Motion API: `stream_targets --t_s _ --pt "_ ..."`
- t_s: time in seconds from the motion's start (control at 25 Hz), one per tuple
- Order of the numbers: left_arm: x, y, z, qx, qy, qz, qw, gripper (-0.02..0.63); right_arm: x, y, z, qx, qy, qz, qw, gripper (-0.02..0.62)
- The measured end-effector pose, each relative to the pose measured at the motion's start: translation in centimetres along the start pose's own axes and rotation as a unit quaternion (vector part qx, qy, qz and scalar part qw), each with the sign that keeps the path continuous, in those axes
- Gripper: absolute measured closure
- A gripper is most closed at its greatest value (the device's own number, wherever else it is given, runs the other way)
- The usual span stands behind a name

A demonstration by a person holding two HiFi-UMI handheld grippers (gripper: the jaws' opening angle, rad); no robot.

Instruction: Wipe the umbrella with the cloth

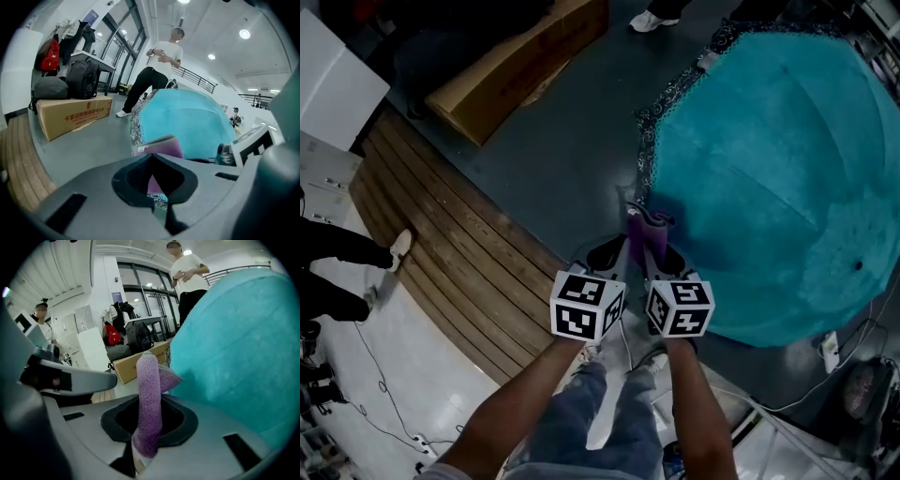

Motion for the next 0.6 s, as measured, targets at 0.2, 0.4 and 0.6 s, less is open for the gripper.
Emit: stream_targets --t_s 0.2,0.4,0.6 --pt "0.9 1.9 1.7 -0.005 0.0 0.016 0.9999 0.601 3.9 3.0 -0.4 0.008 0.007 0.032 0.999 0.518" --pt "1.2 2.7 0.8 -0.001 0.012 0.024 0.9996 0.601 3.2 4.1 -2.1 0.014 0.038 0.047 0.998 0.518" --pt "1.5 2.0 -1.3 0.008 0.032 0.025 0.9992 0.601 0.2 2.2 -3.3 -0.002 0.051 0.028 0.998 0.518"
Point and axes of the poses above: the fingertips, and each gripper's own axes: x forward along the fingers, z to its left, y out of its underside, the point moved 4 cm from there along -x, backward along the fingers, and after that the axes turned 2 degrees about z, right-handed, at the moved point
